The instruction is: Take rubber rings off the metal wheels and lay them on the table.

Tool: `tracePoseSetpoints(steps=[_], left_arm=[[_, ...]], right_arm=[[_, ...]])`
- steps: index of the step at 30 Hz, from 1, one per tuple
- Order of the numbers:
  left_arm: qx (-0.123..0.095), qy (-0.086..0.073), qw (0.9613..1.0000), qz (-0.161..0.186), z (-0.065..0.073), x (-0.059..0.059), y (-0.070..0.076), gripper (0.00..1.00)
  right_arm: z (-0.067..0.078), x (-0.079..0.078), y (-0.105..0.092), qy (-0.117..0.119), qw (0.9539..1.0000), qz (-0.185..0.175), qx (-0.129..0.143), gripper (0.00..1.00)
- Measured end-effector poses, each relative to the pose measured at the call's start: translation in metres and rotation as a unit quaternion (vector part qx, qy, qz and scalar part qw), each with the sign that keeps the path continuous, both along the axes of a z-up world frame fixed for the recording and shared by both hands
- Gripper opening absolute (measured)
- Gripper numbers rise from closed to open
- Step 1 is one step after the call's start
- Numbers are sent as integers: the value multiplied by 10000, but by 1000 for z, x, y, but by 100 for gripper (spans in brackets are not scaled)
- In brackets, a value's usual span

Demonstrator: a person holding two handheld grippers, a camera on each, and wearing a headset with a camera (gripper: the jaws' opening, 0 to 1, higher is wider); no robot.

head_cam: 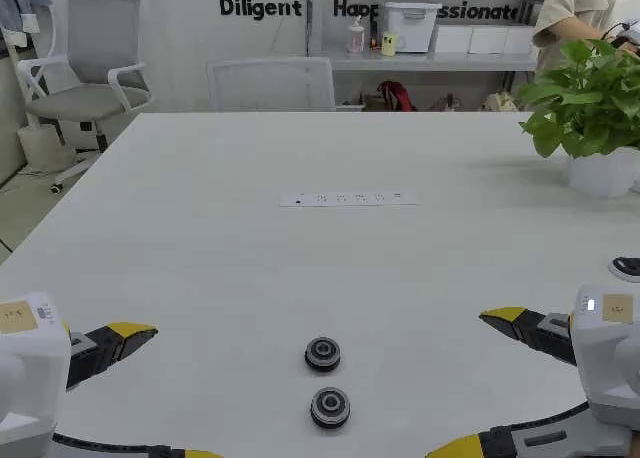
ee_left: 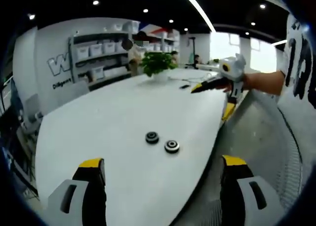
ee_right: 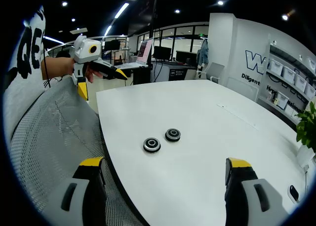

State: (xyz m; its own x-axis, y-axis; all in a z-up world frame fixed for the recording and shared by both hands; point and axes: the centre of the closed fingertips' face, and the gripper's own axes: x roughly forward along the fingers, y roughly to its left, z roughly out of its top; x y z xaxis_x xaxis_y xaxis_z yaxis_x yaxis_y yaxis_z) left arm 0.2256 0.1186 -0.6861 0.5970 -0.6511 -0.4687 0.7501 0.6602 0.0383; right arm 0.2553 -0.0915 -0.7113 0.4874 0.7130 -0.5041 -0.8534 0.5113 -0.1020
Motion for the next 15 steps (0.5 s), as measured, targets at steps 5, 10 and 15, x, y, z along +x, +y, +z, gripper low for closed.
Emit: tracePoseSetpoints(steps=[5, 10, 15], left_arm=[[18, -8, 10000, -14, 0, 1, -2, 98], [11, 8, 10000, -34, -1, 2, -4, 98], [13, 8, 10000, -51, -1, 2, -4, 99]], right_arm=[[-2, 0, -3, 10, 10000, -11, -34, 97], [-3, -1, -4, 22, 10000, 2, -39, 97], [-3, -1, -4, 31, 10000, 13, -54, 97]])
